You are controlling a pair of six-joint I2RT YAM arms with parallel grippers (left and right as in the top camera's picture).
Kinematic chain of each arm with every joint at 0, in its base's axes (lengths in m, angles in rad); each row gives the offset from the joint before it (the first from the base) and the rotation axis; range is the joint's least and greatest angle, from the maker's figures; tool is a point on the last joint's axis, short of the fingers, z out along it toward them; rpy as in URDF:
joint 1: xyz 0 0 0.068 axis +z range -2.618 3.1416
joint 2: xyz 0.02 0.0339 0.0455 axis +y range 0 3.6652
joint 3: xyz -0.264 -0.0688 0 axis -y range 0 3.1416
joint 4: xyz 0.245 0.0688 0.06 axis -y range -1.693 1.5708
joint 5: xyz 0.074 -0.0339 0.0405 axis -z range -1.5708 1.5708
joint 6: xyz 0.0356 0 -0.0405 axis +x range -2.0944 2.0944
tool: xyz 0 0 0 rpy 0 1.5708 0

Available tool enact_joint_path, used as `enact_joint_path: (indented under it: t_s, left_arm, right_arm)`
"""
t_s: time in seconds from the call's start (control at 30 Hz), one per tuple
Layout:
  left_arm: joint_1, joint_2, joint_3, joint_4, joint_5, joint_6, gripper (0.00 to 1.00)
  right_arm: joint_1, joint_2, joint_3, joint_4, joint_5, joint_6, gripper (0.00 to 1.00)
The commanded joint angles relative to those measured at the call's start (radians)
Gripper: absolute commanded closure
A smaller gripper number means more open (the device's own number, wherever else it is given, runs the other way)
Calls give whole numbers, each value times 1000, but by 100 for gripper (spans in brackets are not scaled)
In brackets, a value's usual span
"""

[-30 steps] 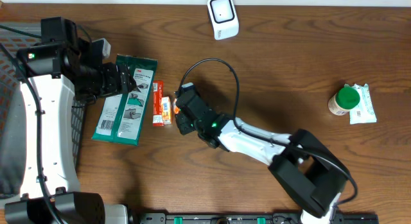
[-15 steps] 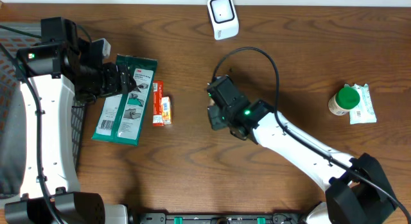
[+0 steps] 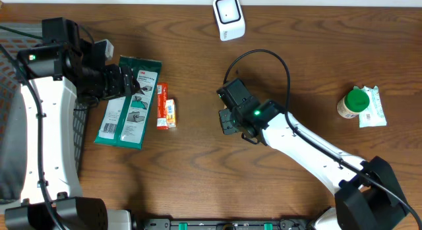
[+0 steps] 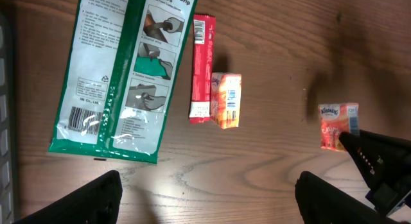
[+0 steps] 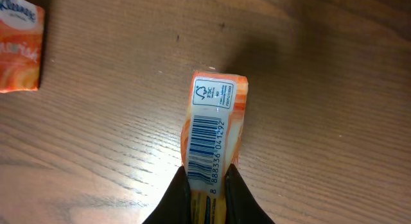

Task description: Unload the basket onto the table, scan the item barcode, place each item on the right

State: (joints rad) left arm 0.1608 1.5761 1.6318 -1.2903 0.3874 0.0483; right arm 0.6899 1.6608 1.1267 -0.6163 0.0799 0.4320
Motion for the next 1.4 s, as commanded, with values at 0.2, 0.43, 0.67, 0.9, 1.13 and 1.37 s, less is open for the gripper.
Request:
enact_joint_path:
  t_s: [0.2,0.43,0.67,0.9,1.13,1.37]
  left_arm:
    - [0,-14,-1,-3,5,-5,13]
    - [0,-14,-1,-3,5,-5,13]
    - [0,-14,-1,-3,5,-5,13]
    - [0,-14,-1,-3,5,-5,13]
    - [0,-14,-1,-3,5,-5,13]
    - [0,-14,-1,-3,5,-5,13]
  right_arm:
    - [-8,26,-19,-2,9,2,99]
    - [-8,26,-19,-4,10,1,99]
    - [-8,26,-24,-8,9,1,99]
    - [-8,26,-61,22,9,1,99]
    - [-8,26,-126,124,-21,13,99]
    - [-8,26,-136,150,-33,35,99]
